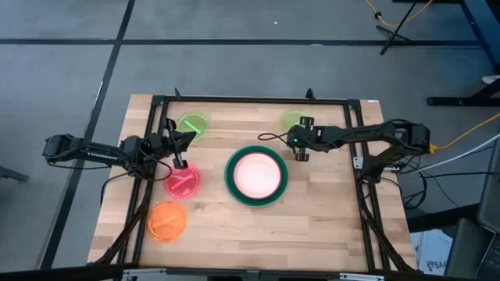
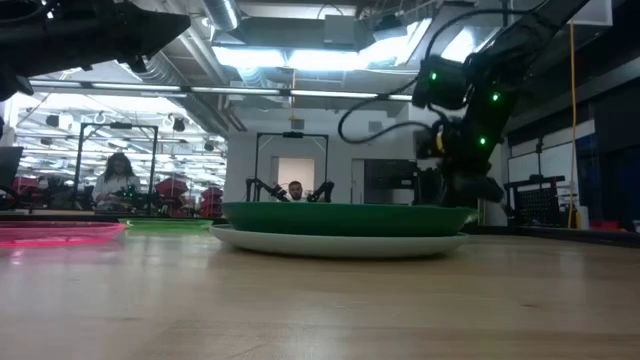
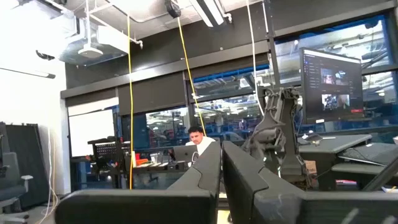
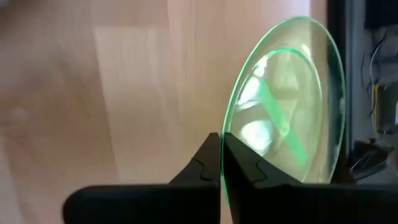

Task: Stack plastic plates
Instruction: Stack the right green plate on the light orange plate

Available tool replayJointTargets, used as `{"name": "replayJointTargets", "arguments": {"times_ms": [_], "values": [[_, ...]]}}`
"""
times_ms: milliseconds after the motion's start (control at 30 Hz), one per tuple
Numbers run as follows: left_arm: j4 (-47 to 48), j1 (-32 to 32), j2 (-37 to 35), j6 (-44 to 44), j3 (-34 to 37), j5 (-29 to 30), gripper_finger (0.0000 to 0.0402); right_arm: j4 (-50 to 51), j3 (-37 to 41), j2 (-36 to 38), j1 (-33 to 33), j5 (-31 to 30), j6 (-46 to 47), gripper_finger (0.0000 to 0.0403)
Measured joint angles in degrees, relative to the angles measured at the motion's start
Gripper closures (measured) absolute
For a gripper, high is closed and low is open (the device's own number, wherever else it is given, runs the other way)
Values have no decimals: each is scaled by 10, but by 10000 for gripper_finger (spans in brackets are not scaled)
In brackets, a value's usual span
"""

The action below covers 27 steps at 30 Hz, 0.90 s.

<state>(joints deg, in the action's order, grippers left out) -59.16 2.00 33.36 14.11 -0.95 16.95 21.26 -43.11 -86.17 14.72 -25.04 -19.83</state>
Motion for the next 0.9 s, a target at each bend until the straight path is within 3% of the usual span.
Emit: {"name": "replayJointTargets", "arguments": {"times_ms": [267,533,900], "values": [[0,0,0,0,0,0,392,-4,0,54,-83,1,-31,401],[0,0,0,0,0,1,392,-35,0,61,-178,3,-76,402],[0,0,0,0,0,1,392,-148,0,61,-245,177,-109,401]]}}
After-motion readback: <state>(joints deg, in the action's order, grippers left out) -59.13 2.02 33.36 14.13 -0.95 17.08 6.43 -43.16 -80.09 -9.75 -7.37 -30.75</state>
